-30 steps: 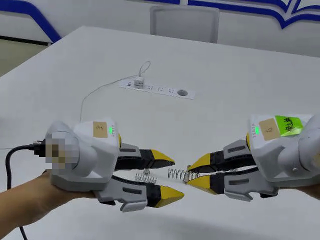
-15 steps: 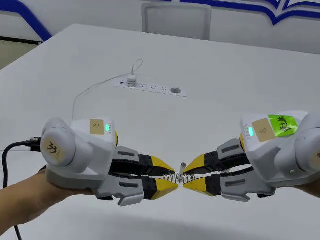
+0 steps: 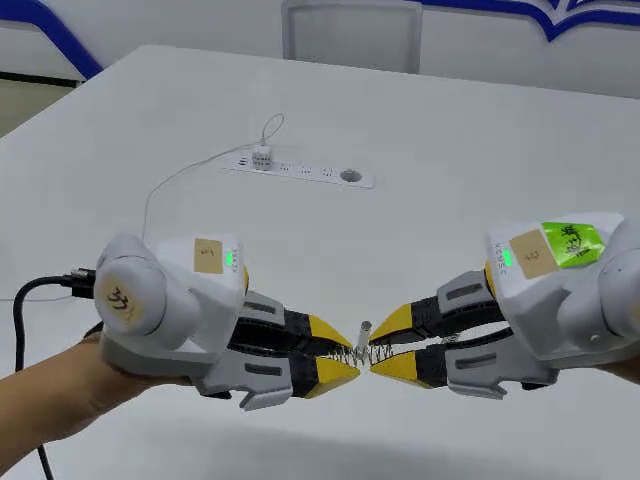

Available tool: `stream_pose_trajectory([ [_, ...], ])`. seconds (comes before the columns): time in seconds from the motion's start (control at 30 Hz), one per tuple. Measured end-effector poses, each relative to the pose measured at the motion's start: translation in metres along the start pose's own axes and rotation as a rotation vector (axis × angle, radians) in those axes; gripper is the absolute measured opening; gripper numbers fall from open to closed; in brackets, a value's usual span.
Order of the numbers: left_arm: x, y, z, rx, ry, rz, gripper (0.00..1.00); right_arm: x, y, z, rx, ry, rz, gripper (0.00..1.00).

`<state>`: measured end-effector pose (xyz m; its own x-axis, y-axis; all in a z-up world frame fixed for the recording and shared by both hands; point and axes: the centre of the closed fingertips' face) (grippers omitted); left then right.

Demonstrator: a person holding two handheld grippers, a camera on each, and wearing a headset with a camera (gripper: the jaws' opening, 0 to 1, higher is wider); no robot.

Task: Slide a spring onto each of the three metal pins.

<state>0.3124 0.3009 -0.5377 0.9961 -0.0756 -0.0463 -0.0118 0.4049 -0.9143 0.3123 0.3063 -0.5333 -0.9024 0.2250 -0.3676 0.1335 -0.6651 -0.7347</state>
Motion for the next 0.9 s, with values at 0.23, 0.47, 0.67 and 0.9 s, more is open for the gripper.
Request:
stream_pose_trajectory([
  [0.23,-0.007,0.001,-0.005,0.026,0.028,-0.034,0.1,0.001,0.005,-0.001,0.01,-0.01,-0.072,0.17],
  [0.47,-0.01,0.005,-0.004,0.04,0.03,-0.036,0.1,0.009,0.013,-0.002,0.024,-0.046,-0.101,0.17],
  [0.67,-0.005,0.003,0.001,0.03,0.007,-0.032,0.1,0.004,0.011,-0.001,-0.002,-0.034,-0.147,0.14],
  [0.9,-0.005,0.003,0.003,0.03,-0.01,-0.027,0.1,0.004,0.007,0.001,-0.028,-0.034,-0.178,0.11],
])
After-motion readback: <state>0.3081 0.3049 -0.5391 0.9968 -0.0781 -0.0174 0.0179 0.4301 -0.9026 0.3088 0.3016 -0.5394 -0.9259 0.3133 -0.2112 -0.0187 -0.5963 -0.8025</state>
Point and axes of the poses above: the centre of the closed fingertips' face, and the gripper's own axes: z roughly backward along the fingers, x roughly to its left, y roughly out of its underside, and after that the axes turned 12 degrees about y, right-handed
